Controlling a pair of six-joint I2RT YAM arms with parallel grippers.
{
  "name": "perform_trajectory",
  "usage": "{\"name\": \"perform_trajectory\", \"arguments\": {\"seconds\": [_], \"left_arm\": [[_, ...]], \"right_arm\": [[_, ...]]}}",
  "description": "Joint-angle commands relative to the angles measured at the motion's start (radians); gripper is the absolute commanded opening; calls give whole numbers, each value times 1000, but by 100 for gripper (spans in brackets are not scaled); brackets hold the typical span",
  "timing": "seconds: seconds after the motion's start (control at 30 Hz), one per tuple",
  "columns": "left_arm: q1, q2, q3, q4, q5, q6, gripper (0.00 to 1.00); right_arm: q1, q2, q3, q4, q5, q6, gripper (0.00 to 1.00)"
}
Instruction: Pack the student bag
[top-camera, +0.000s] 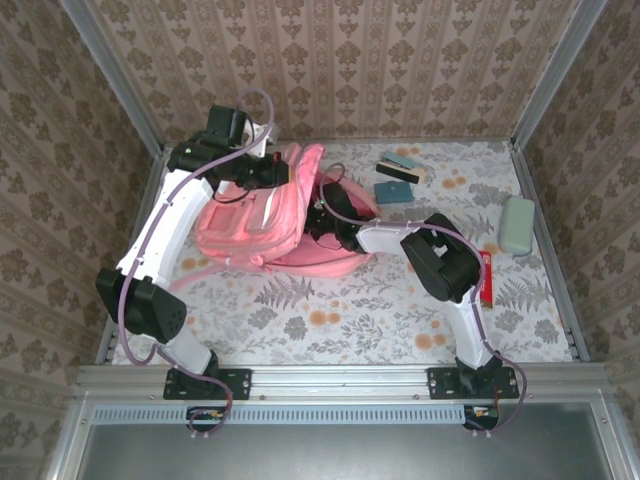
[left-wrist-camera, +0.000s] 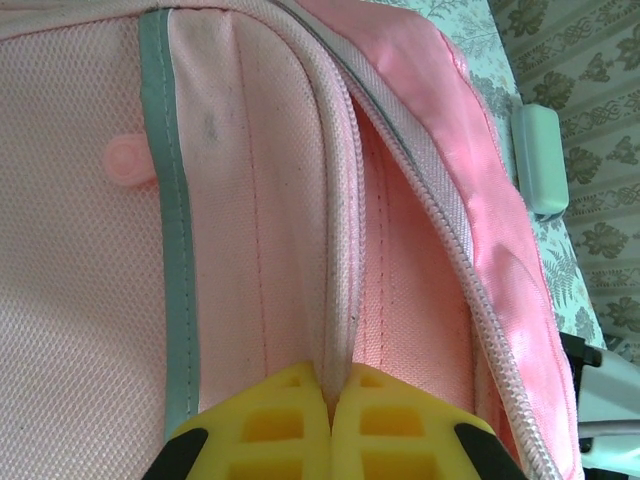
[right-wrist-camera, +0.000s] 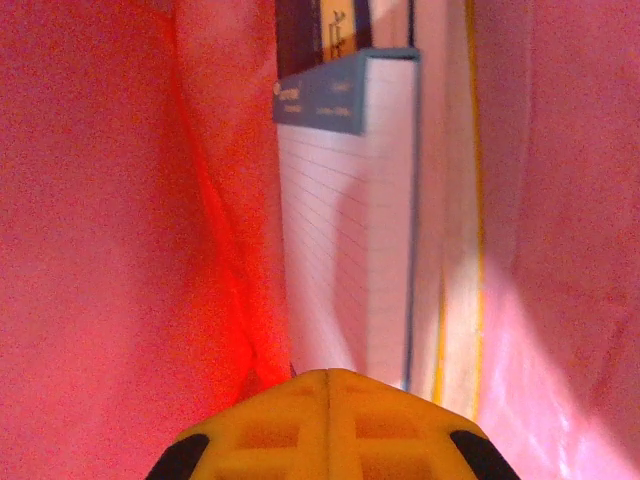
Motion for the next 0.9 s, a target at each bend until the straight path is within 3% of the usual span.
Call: {"name": "perform_trajectory", "arguments": {"seconds": [0.0,0.17,0.33,0.57,0.87], "left_arm": [[4,-57,7,91,57,-15,0],[2,-57,5,91,47,-13,0],[8,-57,-3,91,46,-7,0],[17,-52,-11,103,47,1,0],[36,-78,-65,89,33,41,0]], "right_arm": [[10,45,106,43,-16,22,0],[9,108,198,-21,-27,19,0],[0,37,133,-36,-32,-42,11],[-14,-142,-2,-110,-35,-156,26],[-58,-471,-190,-452,47,-384,43]]}}
